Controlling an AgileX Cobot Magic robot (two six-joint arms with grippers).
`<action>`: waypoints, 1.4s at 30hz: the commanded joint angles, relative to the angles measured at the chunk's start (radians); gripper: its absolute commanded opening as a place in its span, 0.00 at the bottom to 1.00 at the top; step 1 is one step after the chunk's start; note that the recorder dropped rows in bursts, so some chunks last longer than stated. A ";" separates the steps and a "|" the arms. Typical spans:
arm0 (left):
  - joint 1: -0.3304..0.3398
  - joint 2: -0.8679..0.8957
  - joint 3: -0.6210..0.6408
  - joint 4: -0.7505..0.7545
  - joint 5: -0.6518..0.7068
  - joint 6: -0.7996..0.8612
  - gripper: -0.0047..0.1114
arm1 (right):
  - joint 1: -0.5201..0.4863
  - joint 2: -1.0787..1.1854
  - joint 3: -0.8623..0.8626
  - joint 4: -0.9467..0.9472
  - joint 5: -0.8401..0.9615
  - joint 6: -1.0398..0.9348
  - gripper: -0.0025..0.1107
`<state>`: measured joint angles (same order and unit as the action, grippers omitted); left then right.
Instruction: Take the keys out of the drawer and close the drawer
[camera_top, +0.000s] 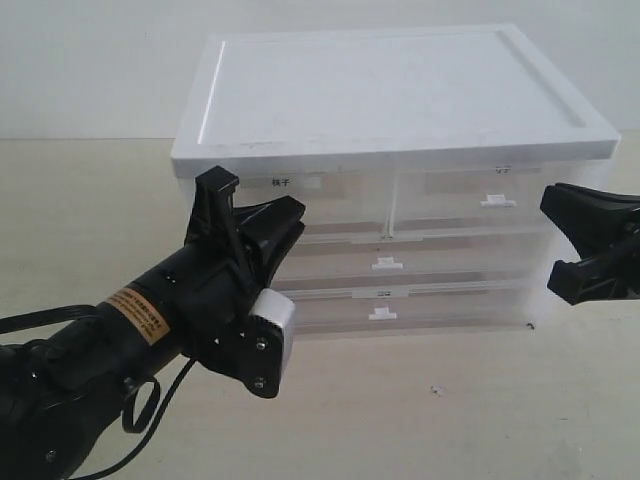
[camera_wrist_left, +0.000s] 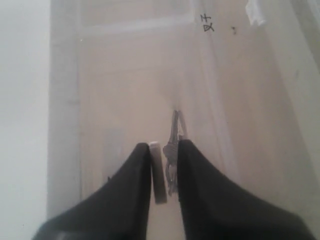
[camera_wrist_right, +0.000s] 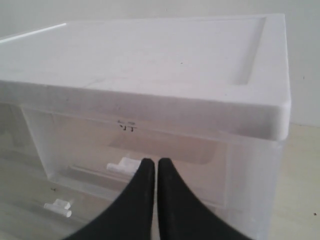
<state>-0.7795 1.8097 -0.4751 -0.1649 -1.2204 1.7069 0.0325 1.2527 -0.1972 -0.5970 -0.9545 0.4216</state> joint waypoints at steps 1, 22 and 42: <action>0.001 0.005 -0.003 -0.071 -0.001 0.014 0.15 | 0.000 0.004 -0.005 -0.002 -0.002 0.002 0.02; -0.101 -0.008 0.109 -0.101 -0.001 -0.015 0.08 | 0.000 0.004 -0.005 -0.002 -0.002 0.007 0.02; -0.101 -0.067 -0.051 -0.222 0.049 -0.043 0.29 | 0.000 0.004 -0.005 -0.013 0.000 0.014 0.02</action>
<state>-0.8760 1.7499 -0.4987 -0.3281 -1.1792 1.6560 0.0325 1.2527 -0.1972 -0.5989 -0.9545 0.4296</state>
